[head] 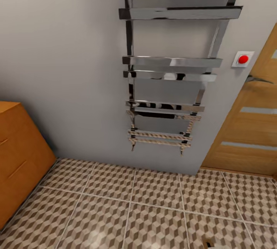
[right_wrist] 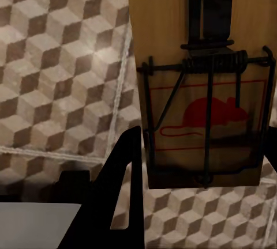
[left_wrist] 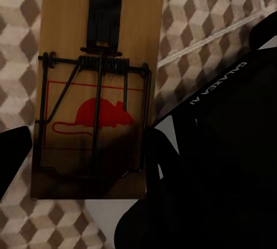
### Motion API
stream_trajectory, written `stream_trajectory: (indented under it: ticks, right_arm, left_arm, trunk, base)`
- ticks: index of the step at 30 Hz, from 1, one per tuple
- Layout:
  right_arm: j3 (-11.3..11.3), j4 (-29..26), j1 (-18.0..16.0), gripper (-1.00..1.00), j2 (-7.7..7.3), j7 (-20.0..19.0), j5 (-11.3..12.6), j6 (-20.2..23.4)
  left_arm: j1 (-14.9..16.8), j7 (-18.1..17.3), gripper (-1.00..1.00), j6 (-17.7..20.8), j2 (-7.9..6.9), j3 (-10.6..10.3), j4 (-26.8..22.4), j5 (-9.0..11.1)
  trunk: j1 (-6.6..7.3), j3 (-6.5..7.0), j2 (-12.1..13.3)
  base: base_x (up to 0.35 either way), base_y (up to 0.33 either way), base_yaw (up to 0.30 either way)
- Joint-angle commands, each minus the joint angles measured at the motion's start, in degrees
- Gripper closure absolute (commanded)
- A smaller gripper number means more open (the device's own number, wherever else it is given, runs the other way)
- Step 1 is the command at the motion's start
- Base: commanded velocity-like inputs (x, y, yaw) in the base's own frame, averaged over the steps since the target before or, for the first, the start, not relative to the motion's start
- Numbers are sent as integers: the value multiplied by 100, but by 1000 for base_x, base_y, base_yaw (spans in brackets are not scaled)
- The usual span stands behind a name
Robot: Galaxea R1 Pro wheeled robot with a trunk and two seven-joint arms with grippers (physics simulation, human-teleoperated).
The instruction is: Take the four mousetraps from the cabinet in the bathroom and place them on the bathroom floor. Make sure all four end up on the same floor surface, and ensure that at least two of them are either under or directly next to the same bathroom sink.
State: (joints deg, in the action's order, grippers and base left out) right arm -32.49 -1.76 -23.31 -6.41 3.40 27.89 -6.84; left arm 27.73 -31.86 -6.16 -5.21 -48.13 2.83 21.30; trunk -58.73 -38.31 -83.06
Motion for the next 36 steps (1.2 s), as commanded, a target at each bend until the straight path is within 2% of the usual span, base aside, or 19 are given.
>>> stream_trajectory:
  ticks: [1, 36]
  right_arm:
    - [-48, -2, -4, 100, 0, 3, 59, -11]
    - [-50, 0, -5, 100, -9, -6, 59, -11]
  left_arm:
    - [5, -22, 100, -46, 3, -48, 19, 41]
    - [5, -22, 100, -44, 3, -48, 19, 43]
  trunk:
    - [0, -5, -2]
    - [0, 120, -2]
  base:
    - [0, 0, -286]
    - [0, 0, -284]
